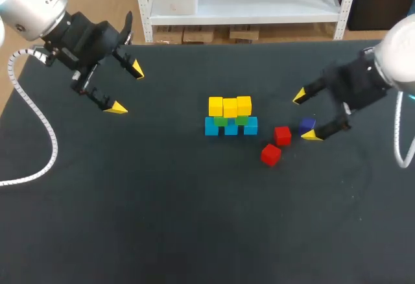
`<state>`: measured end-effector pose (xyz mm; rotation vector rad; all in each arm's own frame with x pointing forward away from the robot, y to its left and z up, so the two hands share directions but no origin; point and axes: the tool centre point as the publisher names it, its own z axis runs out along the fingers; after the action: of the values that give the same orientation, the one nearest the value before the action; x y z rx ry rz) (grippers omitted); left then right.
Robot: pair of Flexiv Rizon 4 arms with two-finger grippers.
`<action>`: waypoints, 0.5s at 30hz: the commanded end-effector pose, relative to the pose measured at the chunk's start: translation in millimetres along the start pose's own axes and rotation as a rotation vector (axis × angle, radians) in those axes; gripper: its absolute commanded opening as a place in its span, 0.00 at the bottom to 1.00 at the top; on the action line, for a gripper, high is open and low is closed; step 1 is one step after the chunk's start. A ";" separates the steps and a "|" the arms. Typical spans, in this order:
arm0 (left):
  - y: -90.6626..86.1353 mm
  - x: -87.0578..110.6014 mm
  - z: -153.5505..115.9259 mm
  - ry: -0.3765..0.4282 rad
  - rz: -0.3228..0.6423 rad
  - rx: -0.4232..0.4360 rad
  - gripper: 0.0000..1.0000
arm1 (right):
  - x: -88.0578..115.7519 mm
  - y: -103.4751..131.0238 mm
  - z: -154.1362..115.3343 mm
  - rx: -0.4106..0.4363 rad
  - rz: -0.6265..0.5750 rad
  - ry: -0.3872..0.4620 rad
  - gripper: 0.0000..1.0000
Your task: Place the blue cubes, place green cubes on the blue cubes, place the yellow cubes on the green cubes, then place the red cubes on the yellow cubes, and place purple cube on the red cubes.
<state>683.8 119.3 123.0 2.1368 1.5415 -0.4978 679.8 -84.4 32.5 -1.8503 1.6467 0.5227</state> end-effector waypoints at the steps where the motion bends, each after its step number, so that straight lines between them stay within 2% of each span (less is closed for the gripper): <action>1: 1.9 0.9 0.3 -0.001 0.002 0.003 1.00 | 4.6 3.7 17.0 0.018 -0.002 -0.007 1.00; 11: 1.9 0.9 0.3 -0.001 0.002 0.003 1.00 | 9.5 13.4 29.7 0.022 0.016 -0.003 1.00; 15: 1.9 0.9 0.3 -0.001 0.002 0.003 1.00 | 8.9 10.7 34.1 0.011 0.015 -0.001 0.93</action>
<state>683.8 119.2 123.0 2.1369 1.5414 -0.4979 670.2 -71.8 1.3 -1.8273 1.6590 0.5177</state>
